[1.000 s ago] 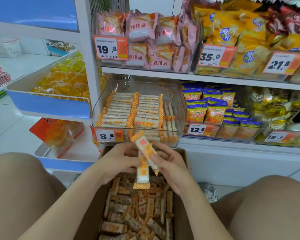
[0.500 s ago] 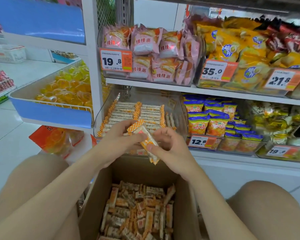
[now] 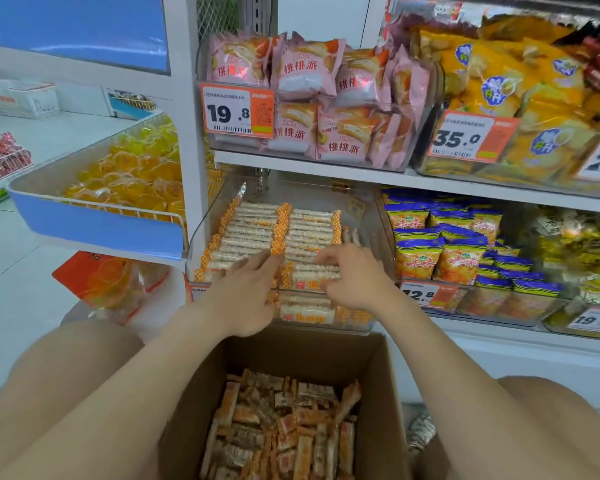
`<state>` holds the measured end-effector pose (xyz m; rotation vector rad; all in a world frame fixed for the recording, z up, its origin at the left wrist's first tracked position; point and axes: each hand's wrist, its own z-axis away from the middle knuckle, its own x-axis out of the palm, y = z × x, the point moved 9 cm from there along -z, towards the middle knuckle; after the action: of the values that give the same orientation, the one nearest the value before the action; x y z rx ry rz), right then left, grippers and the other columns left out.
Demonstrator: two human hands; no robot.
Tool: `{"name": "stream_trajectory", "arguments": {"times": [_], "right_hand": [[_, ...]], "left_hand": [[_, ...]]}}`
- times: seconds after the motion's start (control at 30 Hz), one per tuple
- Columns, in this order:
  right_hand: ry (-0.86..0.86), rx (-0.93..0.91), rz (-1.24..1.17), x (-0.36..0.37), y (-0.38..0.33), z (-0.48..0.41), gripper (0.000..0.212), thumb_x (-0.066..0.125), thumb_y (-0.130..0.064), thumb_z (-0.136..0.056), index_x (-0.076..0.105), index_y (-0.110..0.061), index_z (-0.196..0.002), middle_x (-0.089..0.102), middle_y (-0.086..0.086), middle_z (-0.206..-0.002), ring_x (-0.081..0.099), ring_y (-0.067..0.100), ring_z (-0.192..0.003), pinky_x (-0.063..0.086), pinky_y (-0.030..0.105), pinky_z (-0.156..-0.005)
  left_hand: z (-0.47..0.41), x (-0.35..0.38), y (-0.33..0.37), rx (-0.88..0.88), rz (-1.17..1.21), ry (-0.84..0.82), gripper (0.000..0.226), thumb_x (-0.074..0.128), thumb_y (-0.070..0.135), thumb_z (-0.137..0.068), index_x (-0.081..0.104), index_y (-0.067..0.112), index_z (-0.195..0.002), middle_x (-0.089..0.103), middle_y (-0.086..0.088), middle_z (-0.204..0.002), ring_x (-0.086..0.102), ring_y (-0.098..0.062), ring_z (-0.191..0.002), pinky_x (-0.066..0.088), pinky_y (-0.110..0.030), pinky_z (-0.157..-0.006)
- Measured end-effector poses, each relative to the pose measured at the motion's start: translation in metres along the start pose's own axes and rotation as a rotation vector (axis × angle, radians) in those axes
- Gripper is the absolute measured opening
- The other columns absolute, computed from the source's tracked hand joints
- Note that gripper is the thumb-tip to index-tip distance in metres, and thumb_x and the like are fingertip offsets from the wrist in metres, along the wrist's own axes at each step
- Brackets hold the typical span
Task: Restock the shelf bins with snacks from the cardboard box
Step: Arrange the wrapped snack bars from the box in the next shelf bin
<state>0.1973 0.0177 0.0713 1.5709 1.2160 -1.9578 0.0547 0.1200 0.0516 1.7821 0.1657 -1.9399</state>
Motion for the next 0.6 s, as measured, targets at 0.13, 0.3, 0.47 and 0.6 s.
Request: {"name": "stream_trajectory", "arguments": {"times": [0.13, 0.3, 0.47, 0.6], "right_hand": [[0.0, 0.117, -0.015, 0.008, -0.001, -0.015, 0.044, 0.08, -0.018, -0.079, 0.074, -0.045, -0.114, 0.043, 0.003, -0.16, 0.022, 0.034, -0.156, 0.022, 0.057, -0.123], [0.003, 0.199, -0.155, 0.001, -0.003, -0.008, 0.058, 0.097, -0.035, -0.071, 0.072, -0.022, -0.121, 0.057, 0.0, -0.143, 0.048, 0.023, -0.141, 0.045, 0.039, -0.113], [-0.004, 0.216, -0.149, -0.014, 0.0, 0.005, 0.062, 0.096, -0.041, -0.072, 0.071, -0.017, -0.123, 0.058, 0.003, -0.144, 0.055, 0.023, -0.135, 0.047, 0.032, -0.103], [0.01, 0.259, -0.169, -0.016, 0.014, 0.009, 0.054, 0.094, -0.031, -0.077, 0.07, -0.018, -0.124, 0.061, 0.004, -0.138, 0.062, 0.023, -0.123, 0.055, 0.038, -0.103]], "left_hand": [[-0.006, 0.009, 0.001, -0.016, -0.076, -0.049, 0.084, 0.052, 0.028, -0.102, -0.003, 0.046, -0.163, -0.005, 0.005, -0.175, 0.002, -0.035, -0.16, 0.016, -0.066, -0.121], [-0.01, 0.01, 0.001, -0.029, -0.133, -0.044, 0.082, 0.051, 0.032, -0.102, -0.002, 0.042, -0.164, -0.008, 0.006, -0.174, 0.004, -0.036, -0.159, 0.019, -0.066, -0.12], [-0.007, 0.01, 0.001, -0.021, -0.168, -0.046, 0.08, 0.049, 0.034, -0.104, -0.003, 0.04, -0.165, -0.01, 0.006, -0.174, 0.004, -0.036, -0.159, 0.02, -0.064, -0.121], [-0.005, 0.009, 0.001, -0.022, -0.159, -0.061, 0.08, 0.05, 0.035, -0.104, -0.003, 0.04, -0.165, -0.009, 0.003, -0.174, 0.002, -0.035, -0.159, 0.017, -0.063, -0.122]]}}
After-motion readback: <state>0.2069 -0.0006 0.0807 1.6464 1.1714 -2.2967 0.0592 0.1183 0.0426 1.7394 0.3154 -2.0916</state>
